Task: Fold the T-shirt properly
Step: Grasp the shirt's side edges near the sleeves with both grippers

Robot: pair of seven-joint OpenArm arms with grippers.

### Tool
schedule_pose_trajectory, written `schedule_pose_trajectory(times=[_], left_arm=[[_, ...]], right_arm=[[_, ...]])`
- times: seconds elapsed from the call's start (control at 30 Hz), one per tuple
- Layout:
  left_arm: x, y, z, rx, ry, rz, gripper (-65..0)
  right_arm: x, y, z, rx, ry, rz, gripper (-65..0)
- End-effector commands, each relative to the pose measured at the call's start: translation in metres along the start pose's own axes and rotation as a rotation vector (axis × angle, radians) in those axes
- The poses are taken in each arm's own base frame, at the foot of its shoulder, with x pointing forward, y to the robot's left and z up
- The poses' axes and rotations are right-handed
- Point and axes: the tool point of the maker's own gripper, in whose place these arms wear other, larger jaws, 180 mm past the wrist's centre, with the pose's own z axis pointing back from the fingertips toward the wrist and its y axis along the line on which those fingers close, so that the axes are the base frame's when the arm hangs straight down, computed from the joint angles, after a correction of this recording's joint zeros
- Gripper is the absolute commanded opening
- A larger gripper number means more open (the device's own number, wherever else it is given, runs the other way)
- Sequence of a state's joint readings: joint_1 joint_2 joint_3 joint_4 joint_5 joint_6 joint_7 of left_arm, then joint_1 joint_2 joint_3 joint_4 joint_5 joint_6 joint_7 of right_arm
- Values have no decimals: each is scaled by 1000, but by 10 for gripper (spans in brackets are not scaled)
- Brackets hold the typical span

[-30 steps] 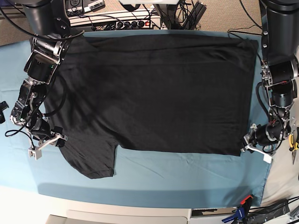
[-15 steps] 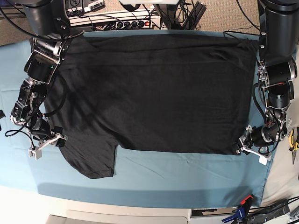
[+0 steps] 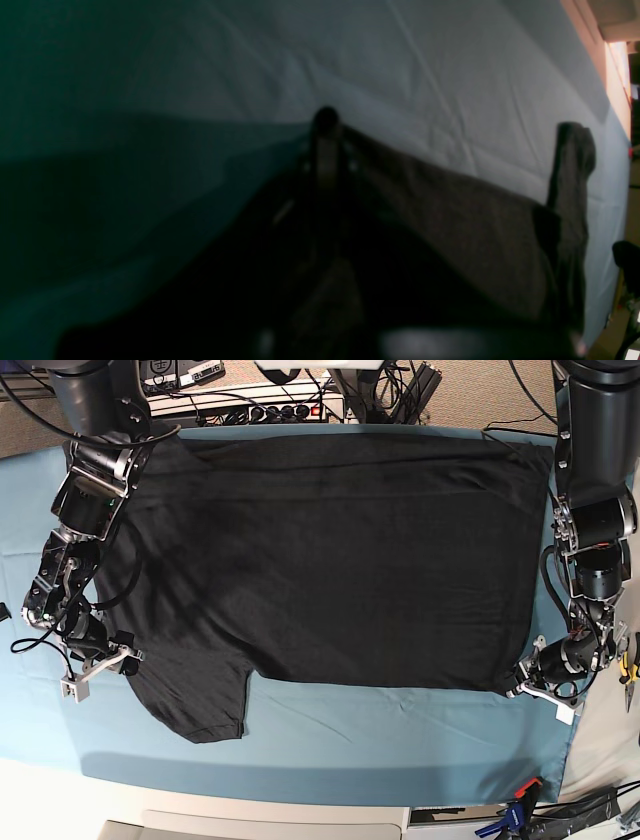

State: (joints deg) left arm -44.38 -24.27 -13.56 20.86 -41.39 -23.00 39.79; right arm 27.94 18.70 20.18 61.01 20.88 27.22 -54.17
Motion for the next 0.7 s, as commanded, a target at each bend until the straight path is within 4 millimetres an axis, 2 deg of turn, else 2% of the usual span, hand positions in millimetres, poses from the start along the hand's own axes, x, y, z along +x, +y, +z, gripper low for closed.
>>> schedule_pose_trajectory(times=[0.0, 0.07, 0.1, 0.2, 0.37, 0.4, 0.43, 0.53, 0.57, 0.67], left_arm=[[30, -14, 7, -31, -69, -26, -650], [31, -14, 7, -31, -74, -26, -650], [31, -14, 7, -31, -73, -26, -650], [31, -13, 7, -28, -71, -30, -650], [31, -13, 7, -27, -71, -31, -650], [31, -13, 7, -27, -71, -31, -650], [31, -13, 7, -27, -71, -31, -650], [31, -13, 7, -27, -70, -30, -650], [31, -13, 7, -27, -70, -30, -650], [31, -13, 7, -27, -70, -31, -650]], right_arm=[[30, -1, 8, 1, -78, 14, -401], [32, -1, 8, 1, -88, 14, -402], [33, -2, 9, 0, -96, 15, -427], [37, -4, 10, -4, -114, 16, -638], [46, -9, 12, -33, -143, 40, -650], [49, -11, 13, -49, -150, 55, -647], [54, -13, 14, -64, -159, 69, -603], [67, -19, 17, -110, -195, 107, -389], [72, -23, 19, -128, -211, 104, -352], [78, -36, 23, -173, -227, 76, -346]])
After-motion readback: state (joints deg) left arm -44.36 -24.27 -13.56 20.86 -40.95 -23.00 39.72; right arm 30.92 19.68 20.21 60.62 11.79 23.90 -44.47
